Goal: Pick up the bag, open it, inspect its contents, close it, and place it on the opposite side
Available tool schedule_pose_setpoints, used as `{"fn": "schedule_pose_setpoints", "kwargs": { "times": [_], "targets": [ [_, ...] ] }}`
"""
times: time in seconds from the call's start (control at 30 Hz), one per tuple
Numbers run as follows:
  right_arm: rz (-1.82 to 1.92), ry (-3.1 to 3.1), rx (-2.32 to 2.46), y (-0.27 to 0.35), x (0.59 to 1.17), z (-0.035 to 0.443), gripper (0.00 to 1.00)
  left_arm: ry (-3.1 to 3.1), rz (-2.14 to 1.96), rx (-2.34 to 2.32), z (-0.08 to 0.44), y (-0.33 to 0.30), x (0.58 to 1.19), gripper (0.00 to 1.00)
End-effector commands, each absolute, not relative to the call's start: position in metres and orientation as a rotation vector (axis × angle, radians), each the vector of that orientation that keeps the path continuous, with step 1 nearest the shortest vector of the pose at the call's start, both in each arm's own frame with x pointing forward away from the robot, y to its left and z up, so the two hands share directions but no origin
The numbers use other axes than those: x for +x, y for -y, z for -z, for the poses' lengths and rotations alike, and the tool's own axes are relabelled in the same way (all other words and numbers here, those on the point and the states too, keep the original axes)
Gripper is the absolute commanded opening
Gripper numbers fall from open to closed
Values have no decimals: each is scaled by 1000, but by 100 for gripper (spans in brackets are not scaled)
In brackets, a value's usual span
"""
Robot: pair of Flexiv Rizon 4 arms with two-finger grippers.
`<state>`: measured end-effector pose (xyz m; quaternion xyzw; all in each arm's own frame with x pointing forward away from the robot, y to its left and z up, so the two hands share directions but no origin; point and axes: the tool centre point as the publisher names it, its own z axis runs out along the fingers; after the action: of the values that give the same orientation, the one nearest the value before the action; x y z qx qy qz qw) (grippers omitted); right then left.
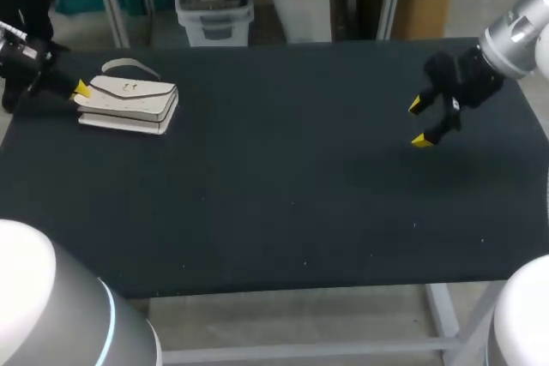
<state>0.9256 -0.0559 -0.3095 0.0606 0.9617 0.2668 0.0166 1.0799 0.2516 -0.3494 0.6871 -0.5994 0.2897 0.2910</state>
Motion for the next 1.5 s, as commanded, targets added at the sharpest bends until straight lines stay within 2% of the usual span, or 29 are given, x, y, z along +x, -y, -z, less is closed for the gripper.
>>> {"fn": "schedule_pose_setpoints", "kwargs": {
  "times": [0.03, 0.6, 1.03, 1.23, 1.5],
  "targets": [
    [-833, -2993, 184, 56, 927, 309, 100, 1618, -399, 1521, 346, -240, 1079, 0],
    [-833, -2993, 184, 56, 927, 309, 100, 1611, -619, 1548, 342, -167, 1045, 0],
    [-833, -2993, 184, 56, 927, 309, 100, 1618, -893, 1498, 282, -130, 1051, 0],
    [-833, -2993, 184, 56, 927, 309, 100, 1477, -988, 1546, 295, -105, 1053, 0],
    [-833, -2993, 184, 56, 927, 309, 100, 1457, -905, 1669, 325, -79, 1027, 0]
  ]
}}
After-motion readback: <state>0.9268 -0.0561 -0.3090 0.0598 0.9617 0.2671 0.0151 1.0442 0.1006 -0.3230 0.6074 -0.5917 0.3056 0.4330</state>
